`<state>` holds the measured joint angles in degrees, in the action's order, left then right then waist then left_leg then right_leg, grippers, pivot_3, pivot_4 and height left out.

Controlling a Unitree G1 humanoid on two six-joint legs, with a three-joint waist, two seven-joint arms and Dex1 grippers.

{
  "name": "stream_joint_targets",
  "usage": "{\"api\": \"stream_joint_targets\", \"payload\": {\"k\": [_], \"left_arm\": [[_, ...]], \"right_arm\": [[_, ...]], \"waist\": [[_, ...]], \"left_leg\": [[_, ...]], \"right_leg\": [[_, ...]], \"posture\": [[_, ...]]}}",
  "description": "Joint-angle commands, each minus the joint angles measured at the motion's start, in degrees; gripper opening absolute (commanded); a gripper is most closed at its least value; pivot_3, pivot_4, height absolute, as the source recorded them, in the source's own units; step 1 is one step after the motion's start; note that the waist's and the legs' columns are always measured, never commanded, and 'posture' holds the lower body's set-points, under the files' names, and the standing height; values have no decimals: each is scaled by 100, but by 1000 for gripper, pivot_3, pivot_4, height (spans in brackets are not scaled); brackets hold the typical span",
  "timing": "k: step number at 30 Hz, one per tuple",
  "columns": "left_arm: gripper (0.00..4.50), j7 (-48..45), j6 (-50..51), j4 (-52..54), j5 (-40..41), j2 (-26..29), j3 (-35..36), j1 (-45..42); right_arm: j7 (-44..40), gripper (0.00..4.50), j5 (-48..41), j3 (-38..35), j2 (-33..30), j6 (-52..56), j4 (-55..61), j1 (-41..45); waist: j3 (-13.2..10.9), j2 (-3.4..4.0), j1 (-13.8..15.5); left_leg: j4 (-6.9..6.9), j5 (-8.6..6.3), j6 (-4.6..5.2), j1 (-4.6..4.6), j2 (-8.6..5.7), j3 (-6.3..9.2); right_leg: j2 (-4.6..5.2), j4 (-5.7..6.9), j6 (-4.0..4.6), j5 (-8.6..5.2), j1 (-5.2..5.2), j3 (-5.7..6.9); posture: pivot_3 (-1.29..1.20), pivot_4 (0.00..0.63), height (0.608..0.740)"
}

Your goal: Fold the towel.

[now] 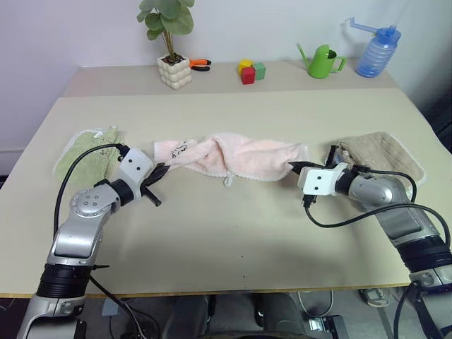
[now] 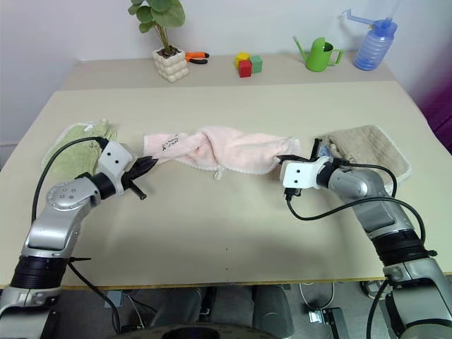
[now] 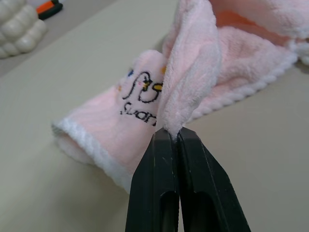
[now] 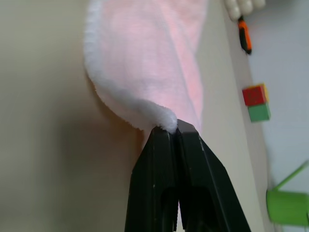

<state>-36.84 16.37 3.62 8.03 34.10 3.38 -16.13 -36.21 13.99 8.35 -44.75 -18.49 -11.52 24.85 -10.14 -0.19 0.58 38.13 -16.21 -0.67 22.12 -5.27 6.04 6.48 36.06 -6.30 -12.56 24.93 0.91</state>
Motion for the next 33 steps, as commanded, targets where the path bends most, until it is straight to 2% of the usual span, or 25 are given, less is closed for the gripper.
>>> {"api": "stream_joint_targets", "payload": {"k": [1, 7, 12, 19, 21, 23, 25, 26, 29, 33], "left_arm": [[0, 424, -518, -680, -100, 73, 403, -1022], [0, 1234, -1339, -2374, -156, 258, 895, -3099], [0, 1197, -1572, -2828, 95, 502, 1193, -3717], [0, 198, -997, -1460, 628, 982, 1350, -2112], [0, -134, -697, -842, 837, 1149, 1539, -1170], [0, -642, -193, -78, 1081, 1386, 1856, 178], [0, -954, 185, 426, 1248, 1553, 2095, 1014], [0, -1140, 414, 732, 1411, 1662, 2227, 1450], [0, -1646, 915, 1362, 1752, 1906, 2541, 2438], [0, -1828, 1251, 1560, 1904, 2024, 2735, 2890]], "right_arm": [[369, 24, -457, -672, 133, 404, -156, 931], [1063, 24, -364, -1087, 31, 421, -1210, 2520], [949, 24, -677, -1279, -19, 467, -1411, 3123], [-133, 24, -1591, -1426, -122, 1065, -363, 2260], [-756, 24, -2063, -1481, -263, 1525, 218, 1512], [-1570, 24, -2737, -1607, -577, 2374, 1035, 343], [-2005, 24, -3124, -1756, -804, 2908, 1540, -376], [-2174, 24, -3313, -1850, -987, 3217, 1802, -730], [-2630, 24, -3738, -2113, -1478, 3999, 2448, -1573], [-2841, 24, -4009, -2364, -1717, 4438, 2833, -2046]], "waist": [[-4, -2, 0], [-4, -6, -5], [-4, -6, -92], [-2, -3, -187], [-2, -4, -167], [-7, -1, -147], [7, 8, -129], [4, 8, -125], [-9, 9, -113], [-9, 10, -80]], "left_leg": [[1, 0, 0, 2, 0, 0], [-5, 12, -20, 10, -1, 1], [-16, 9, -16, 30, -5, -3], [-17, 9, -16, 28, -1, -3], [-9, 9, -15, 29, 0, -3], [-12, 7, -13, 27, 1, -2], [-7, -9, 17, 34, 2, -2], [-16, -25, 5, 8, 7, 0], [7, -46, 36, 28, 2, -3], [9, -48, 38, -10, 11, -3]], "right_leg": [[0, 2, 2, 1, 3, 1], [-1, -8, 3, 4, 9, 4], [5, -10, 1, 3, 35, 3], [0, -2, 1, 3, 41, -5], [-1, 2, 1, 3, 40, -9], [-1, -1, 2, 3, 38, -11], [0, -3, -3, 11, 40, -20], [-2, -4, -3, 1, 20, -26], [-1, -20, -9, -6, 21, -31], [2, -20, 10, -15, -18, -29]], "posture": [[0, 150, 732], [0, 150, 732], [0, 150, 732], [0, 150, 732], [0, 150, 732], [0, 150, 732], [0, 150, 732], [0, 150, 732], [0, 150, 732], [0, 150, 732]]}}
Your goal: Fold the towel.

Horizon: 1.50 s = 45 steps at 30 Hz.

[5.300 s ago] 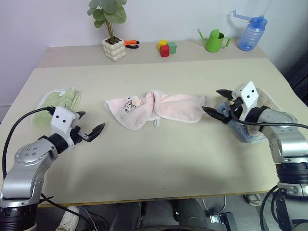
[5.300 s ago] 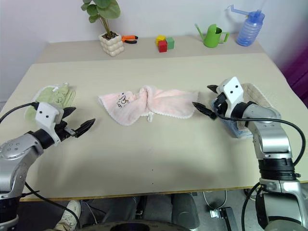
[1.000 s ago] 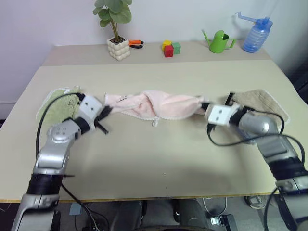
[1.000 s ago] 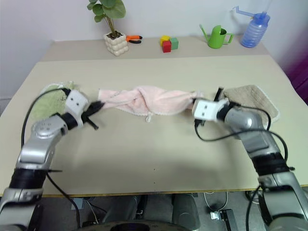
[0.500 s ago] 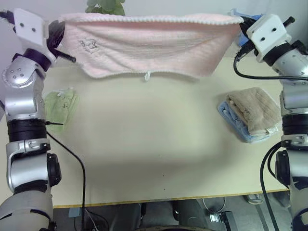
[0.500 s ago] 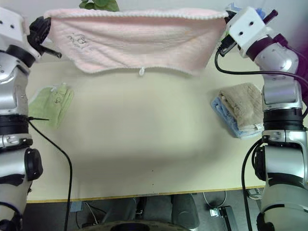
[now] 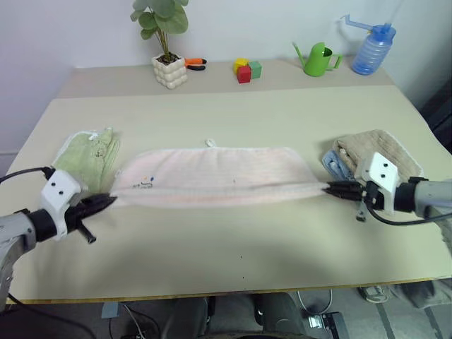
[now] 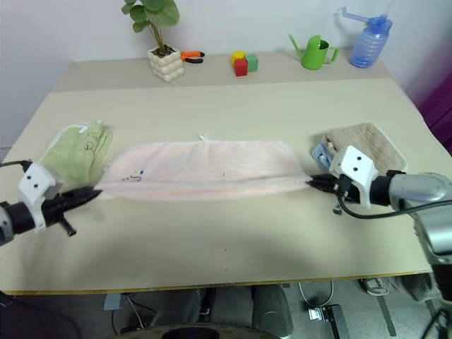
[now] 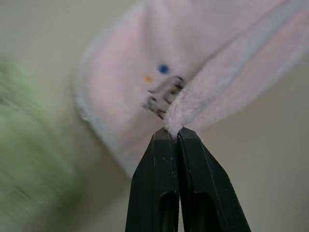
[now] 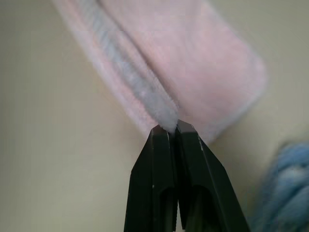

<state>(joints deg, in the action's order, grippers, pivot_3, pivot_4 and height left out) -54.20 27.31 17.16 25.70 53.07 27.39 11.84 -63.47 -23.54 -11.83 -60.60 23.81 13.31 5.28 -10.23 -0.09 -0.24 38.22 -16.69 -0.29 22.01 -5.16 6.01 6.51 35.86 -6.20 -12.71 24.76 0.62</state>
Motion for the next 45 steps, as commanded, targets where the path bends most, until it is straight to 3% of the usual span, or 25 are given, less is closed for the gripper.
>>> {"api": "stream_joint_targets", "payload": {"k": [1, 3, 8, 19, 25, 32, 33, 35, 40, 45], "left_arm": [[0, -65, 178, 167, 106, 123, 308, 77], [0, 3, 172, 70, 32, 105, 193, -8], [0, 234, -235, -467, -324, -59, -364, -645], [0, 581, -1533, -2946, -1299, -548, -1535, -2724], [0, 623, -1974, -3792, -1521, -754, -1793, -3139], [0, 720, -2042, -4075, -1476, -895, -1734, -3151], [612, 751, -1963, -4090, -1415, -911, -1683, -3137], [1406, 790, -1916, -4099, -1383, -914, -1641, -3104], [3894, 1305, -2107, -4165, -1502, -1012, -1489, -3126], [3894, 1697, -1994, -3822, -1077, -1334, -1033, -3155]], "right_arm": [[-66, 24, -223, -350, -108, 192, 335, -67], [68, 24, -114, -290, -27, 110, 239, 72], [420, 24, 342, 175, 289, -266, -268, 777], [780, 24, 1389, 1158, 1113, -1280, -2222, 2293], [921, 24, 1730, 1354, 1473, -1817, -3059, 2572], [1209, 24, 1887, 1324, 1770, -2079, -3447, 2742], [1260, 271, 1895, 1305, 1804, -2076, -3473, 2775], [1313, 883, 1895, 1290, 1835, -2062, -3502, 2819], [1664, 3294, 1998, 1232, 1856, -2185, -3515, 2890], [1994, 3294, 2074, 1083, 1747, -2243, -3285, 2816]], "waist": [[0, 0, 2], [0, -1, -3], [0, -2, -9], [0, -3, -36], [0, -3, -50], [0, -3, -50], [0, -3, -50], [0, -3, -51], [0, -3, -44], [0, -3, -40]], "left_leg": [[-2, -1, -1, -19, 5, 0], [-13, -2, 0, -56, 7, -1], [-15, -3, 2, -51, 1, -7], [-17, -1, -1, -47, -8, -12], [-18, 7, -15, -44, -8, -15], [-17, 5, -11, -45, -9, -17], [-17, 5, -11, -46, -9, -17], [-17, 5, -11, -46, -9, -17], [-17, 4, -10, -45, -10, -17], [-16, 5, -10, -45, -11, -17]], "right_leg": [[-2, -4, 3, -3, -19, 1], [-3, -16, -2, -13, -57, 2], [-6, -20, -22, 3, -49, 3], [-3, -1, -21, 6, -29, 7], [-4, 5, -21, 6, -20, 4], [-4, 12, -21, 5, -18, 1], [-4, 13, -21, 5, -18, 0], [-4, 14, -21, 5, -17, 0], [-4, 13, -21, 5, -17, -1], [-3, 15, -21, 6, -17, -1]], "posture": [[0, 150, 732], [0, 150, 732], [0, 150, 732], [0, 150, 732], [0, 150, 732], [0, 150, 732], [0, 150, 732], [0, 150, 732], [0, 150, 732], [0, 150, 732]]}}
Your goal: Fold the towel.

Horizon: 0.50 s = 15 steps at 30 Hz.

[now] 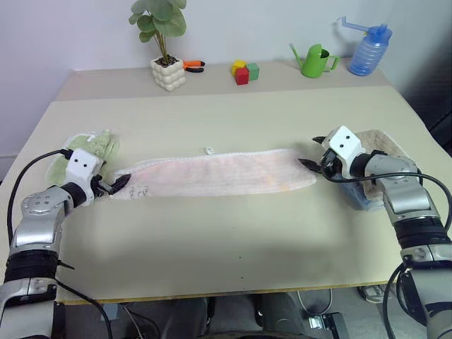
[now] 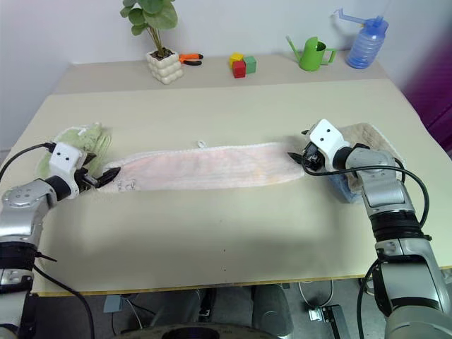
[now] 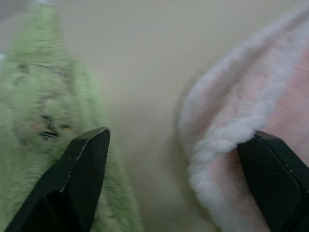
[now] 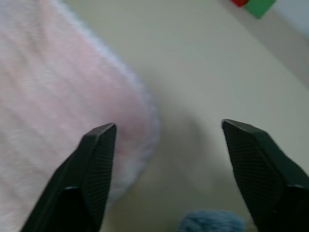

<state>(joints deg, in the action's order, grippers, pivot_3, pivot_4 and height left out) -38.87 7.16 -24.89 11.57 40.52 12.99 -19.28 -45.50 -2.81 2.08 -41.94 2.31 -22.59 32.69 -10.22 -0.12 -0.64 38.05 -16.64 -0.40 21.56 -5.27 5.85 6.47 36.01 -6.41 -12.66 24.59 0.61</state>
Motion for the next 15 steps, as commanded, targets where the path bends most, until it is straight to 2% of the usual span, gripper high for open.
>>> {"api": "stream_joint_targets", "payload": {"k": [1, 2, 6, 8, 11, 15], "left_arm": [[3894, 157, 85, 619, 468, -138, 489, 55], [3894, 150, 132, 784, 552, -176, 543, 127], [3956, 116, 490, 1520, 837, -258, 635, 481], [3956, 11, 768, 2158, 1061, -287, 580, 748], [3956, -132, 1033, 3042, 1021, -219, 196, 1107], [3956, -243, 1012, 3612, 620, -139, -430, 1190]], "right_arm": [[207, 3294, -100, -435, -163, 46, 467, 7], [210, 3294, -175, -525, -190, 153, 582, -41], [40, 4479, -800, -1028, -269, 1085, 1455, -499], [11, 4479, -1619, -1476, -197, 2158, 2430, -1062], [543, 4479, -3060, -2148, 272, 3868, 3882, -1900], [1314, 4479, -3853, -2449, 829, 4962, 4680, -2517]], "waist": [[0, 0, -2], [0, 0, -3], [0, 0, 3], [1, -1, 17], [2, -3, 25], [3, -2, 41]], "left_leg": [[0, 1, -2, 0, 0, 0], [0, 2, -3, 2, 0, 0], [0, 3, -5, 3, 2, 0], [-1, -2, 4, 2, 2, 1], [-1, -5, 8, 8, 6, 11], [0, -4, 7, 3, 5, 12]], "right_leg": [[0, -1, 0, 0, 0, 0], [0, -1, 0, 0, 1, 0], [1, -2, 0, 0, 1, -2], [1, -3, 0, 0, 0, -8], [5, -8, 0, -1, -2, -10], [7, -5, 2, 0, -6, -13]], "posture": [[0, 150, 732], [0, 150, 732], [0, 150, 732], [0, 150, 732], [0, 150, 732], [0, 150, 732]]}}
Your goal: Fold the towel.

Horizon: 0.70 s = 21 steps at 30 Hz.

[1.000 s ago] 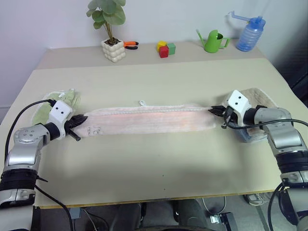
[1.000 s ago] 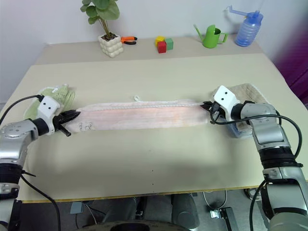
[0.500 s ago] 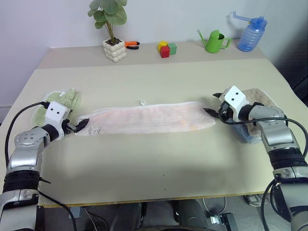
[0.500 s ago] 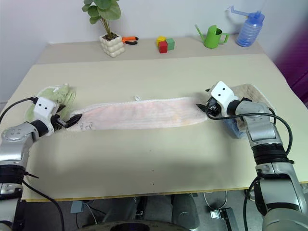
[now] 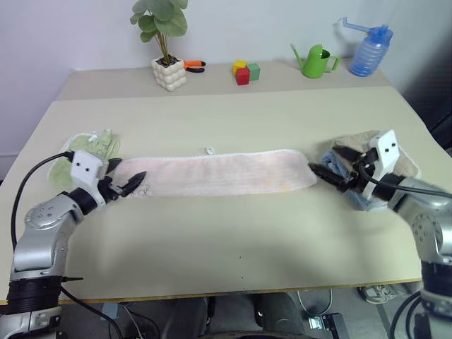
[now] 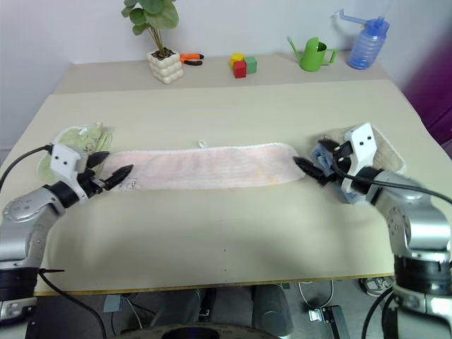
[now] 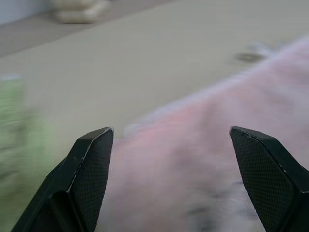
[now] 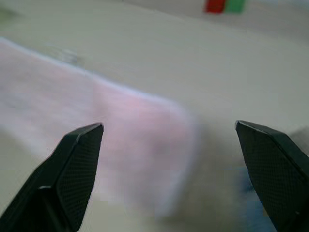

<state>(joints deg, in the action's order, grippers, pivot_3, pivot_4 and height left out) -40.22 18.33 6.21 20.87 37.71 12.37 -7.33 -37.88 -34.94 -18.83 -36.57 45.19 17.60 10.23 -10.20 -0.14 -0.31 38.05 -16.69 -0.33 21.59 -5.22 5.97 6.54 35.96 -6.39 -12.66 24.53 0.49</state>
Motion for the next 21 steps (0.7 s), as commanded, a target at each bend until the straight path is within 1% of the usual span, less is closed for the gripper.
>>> {"api": "stream_joint_targets", "payload": {"k": [1, 4, 7, 9, 12, 15, 18, 21], "left_arm": [[3956, -123, -137, 574, -455, 166, -543, -26], [3956, -95, -97, 527, -470, 41, -698, -286], [3956, -355, -5, 751, -318, -41, -962, -449], [3956, -561, 24, 962, -260, -84, -1211, -504], [3956, -786, 105, 1351, -191, -301, -1706, -626], [3956, -820, 245, 1516, -108, -491, -1906, -720], [3956, -781, 411, 1562, -32, -719, -2097, -853], [3956, -865, 482, 1626, -7, -742, -2175, -818]], "right_arm": [[785, 4479, -807, -411, 477, 881, 795, -425], [1422, 4479, -1074, -469, 973, 1320, 1040, -775], [2138, 4479, -1303, -580, 1443, 1678, 1099, -793], [2489, 4479, -1400, -644, 1667, 1791, 1041, -702], [3011, 4479, -1396, -710, 1964, 1904, 800, -516], [3325, 4479, -1383, -772, 2087, 1960, 643, -394], [3793, 4479, -1422, -1022, 2362, 1875, 259, -93], [4022, 4479, -1378, -1126, 2506, 1730, -177, 244]], "waist": [[3, -3, 20], [4, 1, 72], [4, 1, 100], [4, 1, 99], [4, 1, 98], [4, 1, 95], [5, 0, 88], [6, -1, 82]], "left_leg": [[-1, 0, 0, -5, 0, 0], [-5, -1, 0, -8, 2, -1], [-2, 0, 0, -6, -2, -3], [-3, 0, 0, -6, -3, -5], [-3, 0, 1, -6, -4, -5], [-3, 0, 1, -6, -4, -5], [-3, 1, 2, -11, -3, -5], [-2, 1, 2, -14, -2, -6]], "right_leg": [[-1, 0, 1, 0, -4, 0], [-6, -1, 1, -1, -5, 0], [-10, 1, 0, 0, -2, 0], [-10, 1, 0, 0, -2, 0], [-10, 0, 0, 0, -2, 0], [-11, 1, 0, -1, -2, 0], [-15, 0, -1, -1, -7, 1], [-19, 0, -1, -1, -10, 3]], "posture": [[0, 150, 732], [0, 150, 732], [0, 150, 732], [0, 150, 732], [0, 150, 732], [0, 150, 732], [0, 150, 732], [0, 150, 732]]}}
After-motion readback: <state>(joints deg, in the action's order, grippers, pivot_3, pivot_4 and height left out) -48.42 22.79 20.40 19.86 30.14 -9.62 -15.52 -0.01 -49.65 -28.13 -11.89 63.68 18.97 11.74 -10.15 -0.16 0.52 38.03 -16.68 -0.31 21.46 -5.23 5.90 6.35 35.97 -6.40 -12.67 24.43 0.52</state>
